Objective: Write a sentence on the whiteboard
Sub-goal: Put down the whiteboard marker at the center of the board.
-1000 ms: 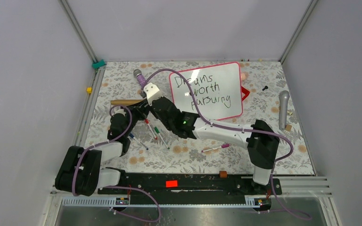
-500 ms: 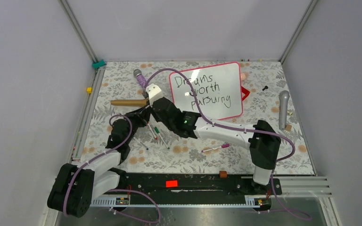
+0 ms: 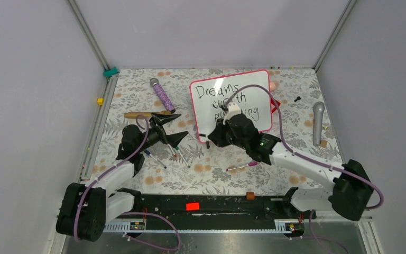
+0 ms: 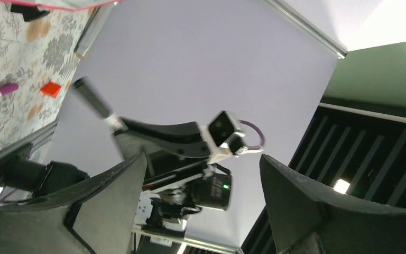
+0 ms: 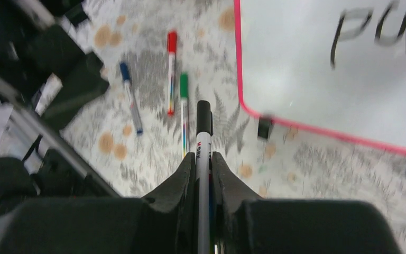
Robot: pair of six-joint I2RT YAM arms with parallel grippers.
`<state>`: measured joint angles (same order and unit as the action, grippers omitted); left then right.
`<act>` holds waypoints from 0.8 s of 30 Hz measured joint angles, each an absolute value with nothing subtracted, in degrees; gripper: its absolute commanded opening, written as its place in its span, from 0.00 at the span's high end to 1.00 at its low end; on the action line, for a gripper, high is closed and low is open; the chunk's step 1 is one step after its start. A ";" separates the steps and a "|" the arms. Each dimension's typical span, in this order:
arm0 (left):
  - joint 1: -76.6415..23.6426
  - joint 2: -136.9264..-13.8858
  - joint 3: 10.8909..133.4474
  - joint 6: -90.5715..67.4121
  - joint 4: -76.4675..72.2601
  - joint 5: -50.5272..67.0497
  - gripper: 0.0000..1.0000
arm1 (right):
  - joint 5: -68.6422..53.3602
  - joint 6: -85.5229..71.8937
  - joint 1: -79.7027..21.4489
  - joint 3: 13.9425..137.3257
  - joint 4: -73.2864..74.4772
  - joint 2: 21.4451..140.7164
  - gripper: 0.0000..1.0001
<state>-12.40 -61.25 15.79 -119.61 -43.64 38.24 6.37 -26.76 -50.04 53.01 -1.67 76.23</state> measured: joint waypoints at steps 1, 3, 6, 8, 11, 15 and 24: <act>-12.03 -61.67 17.26 -118.87 -41.45 39.83 0.20 | 4.03 -28.01 -49.76 50.13 -1.48 73.63 1.00; -11.51 -62.28 20.45 -115.92 -36.34 42.30 0.20 | -0.05 -29.93 -48.49 46.68 0.25 70.54 0.97; -10.98 -62.48 26.55 -107.37 -24.49 44.88 0.20 | -5.65 -32.08 -45.12 43.57 2.96 68.49 0.94; -10.79 -62.94 31.62 -99.22 -15.20 45.78 0.20 | -8.36 -33.50 -43.77 41.65 3.33 67.94 0.93; -10.59 -64.75 38.06 -87.46 -3.05 46.13 0.20 | -11.42 -35.16 -43.57 38.96 3.25 67.90 0.94; -10.50 -67.00 42.54 -73.58 9.87 45.19 0.19 | -13.50 -37.12 -43.24 36.42 1.34 69.73 0.64; -10.50 -67.66 42.57 -55.88 23.79 41.10 0.09 | -12.97 -39.97 -41.19 35.68 -1.10 72.75 0.01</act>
<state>-10.50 -67.66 42.57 -55.88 23.79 41.10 -12.97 -39.97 -41.19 35.68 -1.10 72.75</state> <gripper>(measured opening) 0.860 0.992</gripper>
